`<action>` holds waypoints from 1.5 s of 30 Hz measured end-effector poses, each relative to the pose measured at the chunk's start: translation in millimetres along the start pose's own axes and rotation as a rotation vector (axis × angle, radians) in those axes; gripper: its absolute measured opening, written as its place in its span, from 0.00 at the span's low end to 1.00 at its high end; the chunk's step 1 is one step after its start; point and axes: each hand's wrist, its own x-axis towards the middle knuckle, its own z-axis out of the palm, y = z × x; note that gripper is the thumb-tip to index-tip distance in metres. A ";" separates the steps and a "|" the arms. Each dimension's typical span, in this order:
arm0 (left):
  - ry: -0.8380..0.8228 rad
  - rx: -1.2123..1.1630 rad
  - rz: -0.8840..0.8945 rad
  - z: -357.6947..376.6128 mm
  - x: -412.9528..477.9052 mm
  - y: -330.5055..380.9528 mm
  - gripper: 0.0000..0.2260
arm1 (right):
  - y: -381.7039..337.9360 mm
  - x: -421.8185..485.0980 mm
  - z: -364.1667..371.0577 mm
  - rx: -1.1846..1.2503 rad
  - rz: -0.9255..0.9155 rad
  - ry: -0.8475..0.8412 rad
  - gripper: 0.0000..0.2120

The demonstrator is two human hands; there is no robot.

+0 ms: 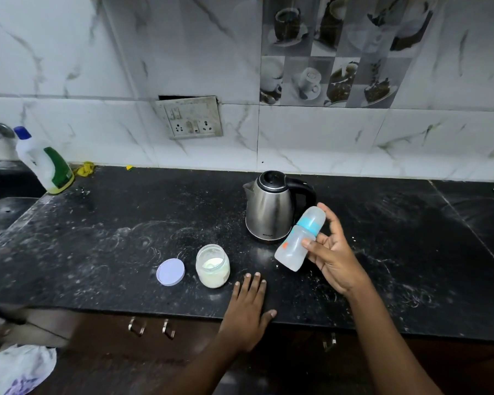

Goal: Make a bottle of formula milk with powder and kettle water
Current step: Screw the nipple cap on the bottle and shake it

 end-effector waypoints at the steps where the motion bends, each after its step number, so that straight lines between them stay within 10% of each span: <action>1: -0.035 0.044 -0.012 4.9 -2.5 -0.8 0.34 | -1.0 -1.1 1.6 -0.019 0.007 -0.021 0.41; 11: -0.118 0.104 -0.122 10.9 6.3 9.3 0.33 | -3.1 0.7 23.0 0.125 -0.066 0.085 0.39; 15: -0.142 0.102 -0.127 7.5 7.3 10.6 0.34 | 4.6 -13.8 31.1 -0.016 0.006 -0.124 0.40; 20: -0.129 0.079 -0.132 6.6 6.4 10.6 0.36 | -5.4 -4.7 22.3 0.333 -0.136 0.196 0.36; 24: -0.119 0.108 -0.152 13.9 7.0 10.8 0.33 | -1.8 -14.7 29.0 -0.020 0.027 -0.133 0.40; 29: -0.101 0.130 -0.145 15.3 7.7 8.5 0.34 | -4.1 -8.6 28.9 0.278 -0.079 0.112 0.37; 33: -0.120 0.139 -0.142 15.3 8.1 8.7 0.35 | -6.4 -16.8 24.1 -0.042 0.035 -0.192 0.40; 45: -0.069 0.117 -0.111 12.9 8.1 7.5 0.42 | -10.2 -14.3 26.1 0.172 -0.024 0.074 0.35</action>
